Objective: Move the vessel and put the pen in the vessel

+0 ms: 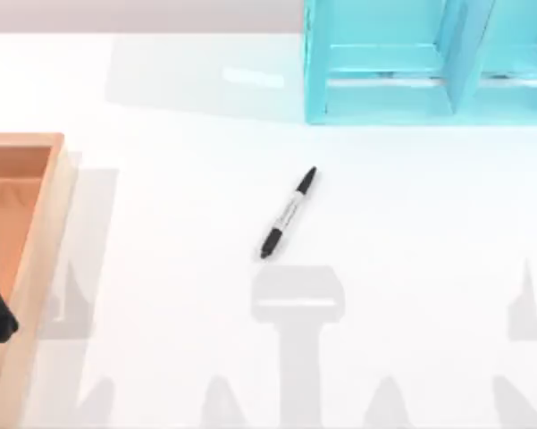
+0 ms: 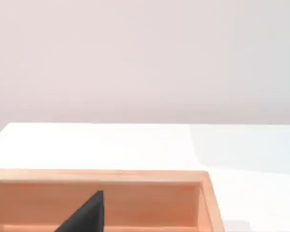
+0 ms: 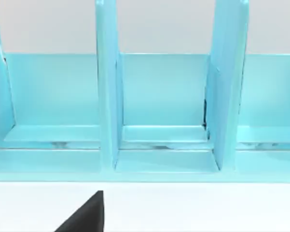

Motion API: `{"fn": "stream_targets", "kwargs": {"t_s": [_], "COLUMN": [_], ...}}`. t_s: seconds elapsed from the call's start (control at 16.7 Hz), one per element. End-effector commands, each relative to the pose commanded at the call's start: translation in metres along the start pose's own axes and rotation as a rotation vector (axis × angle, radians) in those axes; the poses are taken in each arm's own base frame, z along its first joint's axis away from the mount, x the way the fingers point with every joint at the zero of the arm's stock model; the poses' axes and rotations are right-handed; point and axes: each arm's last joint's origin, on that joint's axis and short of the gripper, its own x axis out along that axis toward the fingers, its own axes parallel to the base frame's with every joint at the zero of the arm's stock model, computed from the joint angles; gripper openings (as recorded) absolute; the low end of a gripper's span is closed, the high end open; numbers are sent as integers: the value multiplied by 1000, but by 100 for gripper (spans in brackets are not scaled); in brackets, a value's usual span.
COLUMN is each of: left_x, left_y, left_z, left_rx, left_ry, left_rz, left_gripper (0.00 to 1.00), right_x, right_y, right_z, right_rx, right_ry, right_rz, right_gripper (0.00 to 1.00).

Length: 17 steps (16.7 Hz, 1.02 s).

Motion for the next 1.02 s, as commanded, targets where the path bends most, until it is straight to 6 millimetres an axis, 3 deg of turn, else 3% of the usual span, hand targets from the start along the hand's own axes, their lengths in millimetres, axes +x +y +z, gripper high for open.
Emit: {"fn": "stream_targets", "kwargs": {"t_s": [0.3, 0.6, 0.78, 1.02], "left_x": [0, 11, 40, 101], "left_y": [2, 7, 14, 27], "left_z": [12, 63, 91, 98], "left_rx": [14, 56, 69, 62], "left_ry": [44, 299, 564, 990], "left_rz": [16, 50, 58, 44], "left_gripper": [100, 100, 100, 100], "right_x": [0, 0, 0, 0], "right_y": [0, 0, 0, 0], "right_z": [0, 0, 0, 0], "right_rx": [0, 0, 0, 0], "right_ry": [0, 0, 0, 0], "right_rz": [0, 0, 0, 0], "right_gripper": [100, 100, 100, 100]}}
